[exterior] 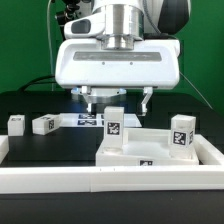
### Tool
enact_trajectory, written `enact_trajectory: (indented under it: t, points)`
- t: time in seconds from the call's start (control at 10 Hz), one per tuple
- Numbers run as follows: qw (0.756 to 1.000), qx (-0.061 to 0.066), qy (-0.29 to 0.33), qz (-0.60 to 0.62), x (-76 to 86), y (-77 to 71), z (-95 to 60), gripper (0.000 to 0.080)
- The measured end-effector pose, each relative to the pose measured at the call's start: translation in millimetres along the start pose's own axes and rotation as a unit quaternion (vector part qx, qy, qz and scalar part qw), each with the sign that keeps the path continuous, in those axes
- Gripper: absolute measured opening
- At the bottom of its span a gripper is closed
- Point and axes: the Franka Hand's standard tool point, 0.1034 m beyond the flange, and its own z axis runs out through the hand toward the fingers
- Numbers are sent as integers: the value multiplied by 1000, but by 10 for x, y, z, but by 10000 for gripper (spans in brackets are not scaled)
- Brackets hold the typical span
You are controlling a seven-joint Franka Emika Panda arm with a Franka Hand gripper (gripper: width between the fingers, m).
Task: Assemble square table
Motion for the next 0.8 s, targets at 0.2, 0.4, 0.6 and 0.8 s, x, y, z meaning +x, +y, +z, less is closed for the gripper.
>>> enact_trajectory:
  t: [0.2, 0.4, 0.6, 0.8]
  points:
    - [998, 10, -60, 8, 45, 49, 4, 649]
    - [993, 21, -118, 11, 90, 29, -9, 649]
    - [993, 20, -112, 10, 107, 22, -1, 649]
    - [994, 19, -110, 9, 113, 22, 2, 544]
